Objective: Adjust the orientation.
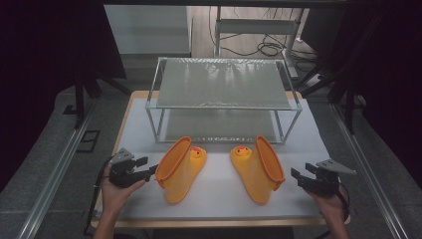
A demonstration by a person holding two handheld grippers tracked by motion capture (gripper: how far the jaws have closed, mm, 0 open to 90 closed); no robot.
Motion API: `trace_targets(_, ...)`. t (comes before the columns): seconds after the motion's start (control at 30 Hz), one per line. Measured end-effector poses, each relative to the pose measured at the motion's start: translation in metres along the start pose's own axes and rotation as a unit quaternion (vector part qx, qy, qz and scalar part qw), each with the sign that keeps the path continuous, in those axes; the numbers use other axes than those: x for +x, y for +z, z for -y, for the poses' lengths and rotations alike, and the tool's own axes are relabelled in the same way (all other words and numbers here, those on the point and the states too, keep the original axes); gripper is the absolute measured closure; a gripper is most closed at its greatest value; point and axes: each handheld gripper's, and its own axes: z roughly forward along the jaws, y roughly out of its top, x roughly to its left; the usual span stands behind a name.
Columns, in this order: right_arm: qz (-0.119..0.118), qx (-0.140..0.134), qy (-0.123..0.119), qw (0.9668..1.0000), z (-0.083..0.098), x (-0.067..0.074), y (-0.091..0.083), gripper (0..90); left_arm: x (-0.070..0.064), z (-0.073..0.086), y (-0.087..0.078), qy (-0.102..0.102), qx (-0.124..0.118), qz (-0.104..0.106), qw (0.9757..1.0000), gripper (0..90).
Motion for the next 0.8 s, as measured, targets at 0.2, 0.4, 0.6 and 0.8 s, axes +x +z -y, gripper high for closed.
trace_targets(0.2,0.008,-0.004,-0.003,1.0000,0.0006,-0.0037,-0.0034,38.9,-0.0012,0.0000,-0.0034,-0.003,-0.007,0.000,1.0000,38.2)
trace_targets(0.4,0.005,0.001,-0.003,1.0000,0.0028,-0.0062,-0.0031,42.1,-0.0023,0.0003,-0.0035,-0.004,-0.007,0.001,1.0000,38.2)
trace_targets(0.6,0.003,0.006,-0.001,1.0000,0.0044,-0.0076,-0.0008,42.0,-0.0028,0.0006,-0.0034,-0.003,-0.003,0.005,1.0000,42.6)
trace_targets(0.8,0.001,0.008,-0.002,1.0000,0.0060,-0.0083,0.0010,41.6,-0.0029,0.0008,-0.0042,-0.005,0.004,0.005,1.0000,52.9)
